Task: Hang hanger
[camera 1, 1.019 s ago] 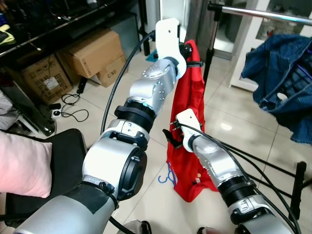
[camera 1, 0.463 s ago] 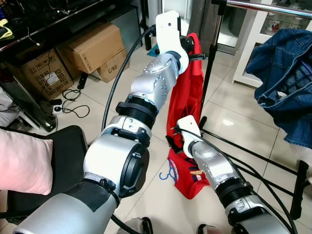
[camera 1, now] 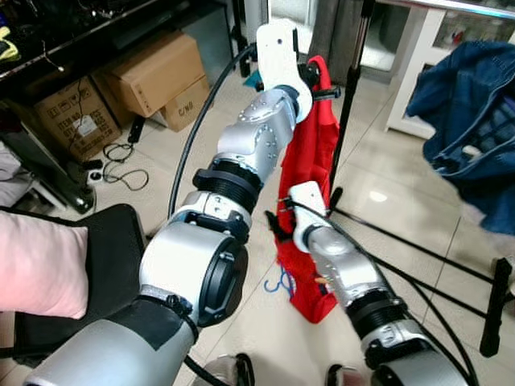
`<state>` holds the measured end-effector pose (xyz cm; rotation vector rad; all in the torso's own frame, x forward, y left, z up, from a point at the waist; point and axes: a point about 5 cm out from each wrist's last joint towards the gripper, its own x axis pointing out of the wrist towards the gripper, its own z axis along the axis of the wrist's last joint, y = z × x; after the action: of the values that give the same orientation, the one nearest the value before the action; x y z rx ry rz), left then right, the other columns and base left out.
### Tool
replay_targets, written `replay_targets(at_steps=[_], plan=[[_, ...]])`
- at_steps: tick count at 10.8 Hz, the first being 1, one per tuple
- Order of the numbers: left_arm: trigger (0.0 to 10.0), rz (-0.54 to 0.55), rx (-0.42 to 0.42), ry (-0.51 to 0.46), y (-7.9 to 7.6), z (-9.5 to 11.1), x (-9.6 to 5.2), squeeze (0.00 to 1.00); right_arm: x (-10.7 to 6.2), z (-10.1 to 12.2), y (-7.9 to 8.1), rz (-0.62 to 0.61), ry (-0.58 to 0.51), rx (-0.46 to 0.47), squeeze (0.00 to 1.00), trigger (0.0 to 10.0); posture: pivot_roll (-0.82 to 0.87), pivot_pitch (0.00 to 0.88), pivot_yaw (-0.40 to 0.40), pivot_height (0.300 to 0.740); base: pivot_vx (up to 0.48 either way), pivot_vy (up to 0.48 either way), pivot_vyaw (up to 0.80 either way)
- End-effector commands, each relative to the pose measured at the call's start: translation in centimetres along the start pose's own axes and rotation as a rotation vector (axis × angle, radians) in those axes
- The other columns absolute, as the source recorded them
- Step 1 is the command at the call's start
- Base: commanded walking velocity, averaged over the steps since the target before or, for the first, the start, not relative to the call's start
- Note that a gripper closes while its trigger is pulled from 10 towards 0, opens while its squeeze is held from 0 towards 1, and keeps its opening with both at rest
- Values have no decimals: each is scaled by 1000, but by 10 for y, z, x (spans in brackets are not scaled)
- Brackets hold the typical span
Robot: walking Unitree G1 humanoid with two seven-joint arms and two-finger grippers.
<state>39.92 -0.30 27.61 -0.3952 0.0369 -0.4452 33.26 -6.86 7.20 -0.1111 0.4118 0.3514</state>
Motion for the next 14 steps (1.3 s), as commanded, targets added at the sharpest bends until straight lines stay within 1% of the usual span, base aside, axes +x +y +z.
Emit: replay_targets(at_steps=[1, 2, 5, 9, 14], plan=[[0, -68, -16, -49, -27, 17, 1, 0, 3, -1, -4, -46, 19, 5, 0, 4510, -5, 165, 145, 740, 0, 0, 0], [0, -80, -24, -49, -31, 18, 1, 0, 3, -4, -7, -58, 33, 2, 0, 0, -1, 169, 147, 740, 0, 0, 0], [0, -118, -38, -64, -42, 26, 0, 0, 4, -6, -16, -77, 40, 0, 0, 0, 4, 172, 148, 740, 0, 0, 0], [0, -124, -29, -67, -40, 29, -2, 0, 4, 3, -25, -106, -10, 22, 0, 0, 3, 160, 149, 740, 0, 0, 0], [0, -129, -26, -69, -41, 32, -3, 0, 3, 2, -30, -119, -10, 18, 0, 0, 5, 152, 148, 740, 0, 0, 0]])
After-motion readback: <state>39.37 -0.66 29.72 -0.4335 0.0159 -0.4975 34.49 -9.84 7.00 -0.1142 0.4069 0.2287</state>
